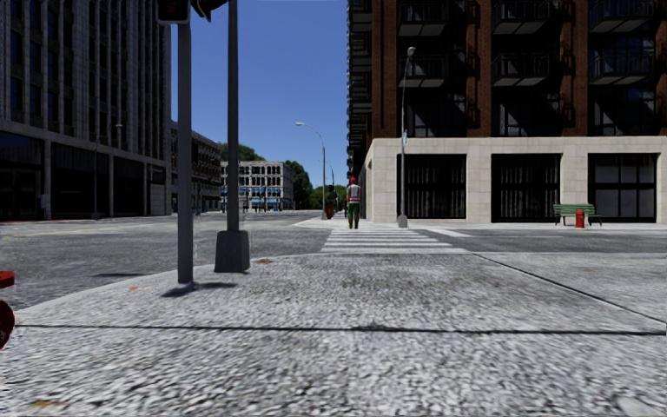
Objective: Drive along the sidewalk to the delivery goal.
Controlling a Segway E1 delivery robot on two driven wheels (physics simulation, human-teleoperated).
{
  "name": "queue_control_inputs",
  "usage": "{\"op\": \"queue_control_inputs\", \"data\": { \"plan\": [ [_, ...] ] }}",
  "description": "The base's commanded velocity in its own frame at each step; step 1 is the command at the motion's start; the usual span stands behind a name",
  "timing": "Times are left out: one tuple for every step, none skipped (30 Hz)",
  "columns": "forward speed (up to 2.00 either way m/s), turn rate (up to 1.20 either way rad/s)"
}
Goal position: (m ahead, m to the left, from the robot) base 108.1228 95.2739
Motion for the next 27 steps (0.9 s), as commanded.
{"op": "queue_control_inputs", "data": {
  "plan": [
    [2.0,0.0],
    [2.0,0.0],
    [2.0,0.0],
    [2.0,0.0],
    [2.0,0.0],
    [2.0,0.0],
    [2.0,0.0],
    [2.0,0.0],
    [2.0,0.0],
    [2.0,0.0],
    [2.0,0.0],
    [2.0,0.0],
    [2.0,0.0],
    [2.0,-0.03],
    [2.0,-0.05],
    [2.0,-0.06],
    [2.0,-0.06],
    [2.0,-0.06],
    [2.0,-0.06],
    [2.0,-0.06],
    [2.0,-0.06],
    [2.0,0.0],
    [2.0,0.0],
    [2.0,0.0],
    [2.0,0.0],
    [2.0,0.0],
    [2.0,0.0]
  ]
}}
